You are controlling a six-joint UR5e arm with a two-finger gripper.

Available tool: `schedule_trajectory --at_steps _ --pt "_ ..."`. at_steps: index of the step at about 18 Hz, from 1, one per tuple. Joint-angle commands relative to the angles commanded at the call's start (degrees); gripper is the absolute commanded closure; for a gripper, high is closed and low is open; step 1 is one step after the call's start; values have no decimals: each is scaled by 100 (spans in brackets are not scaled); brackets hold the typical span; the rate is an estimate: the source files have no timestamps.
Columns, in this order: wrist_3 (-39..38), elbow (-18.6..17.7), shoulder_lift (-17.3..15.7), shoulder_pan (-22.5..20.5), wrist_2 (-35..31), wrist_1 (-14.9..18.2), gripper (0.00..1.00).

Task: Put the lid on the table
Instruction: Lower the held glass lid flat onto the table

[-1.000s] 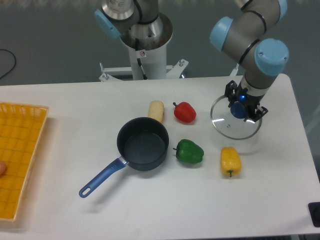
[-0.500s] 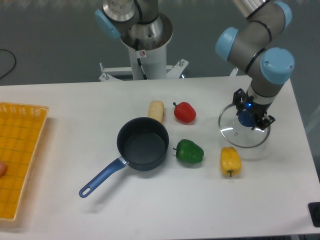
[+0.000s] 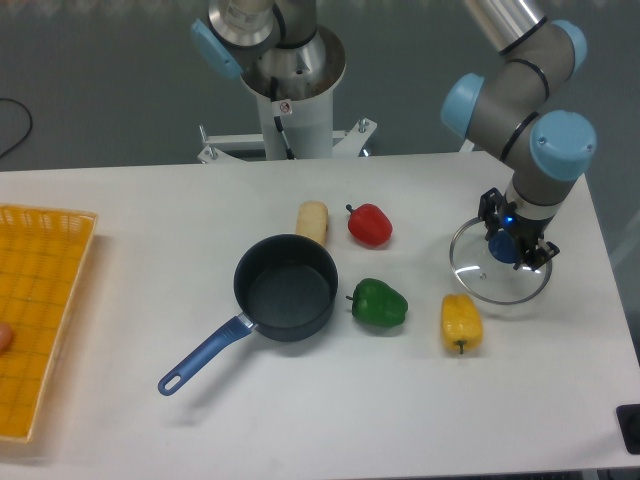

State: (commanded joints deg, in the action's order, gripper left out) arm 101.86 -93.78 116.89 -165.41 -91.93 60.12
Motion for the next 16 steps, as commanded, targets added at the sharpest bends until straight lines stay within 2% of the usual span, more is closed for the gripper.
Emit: schedule_trajectory --at_steps 16 --pt "-17 35 150 -9 -114 -17 42"
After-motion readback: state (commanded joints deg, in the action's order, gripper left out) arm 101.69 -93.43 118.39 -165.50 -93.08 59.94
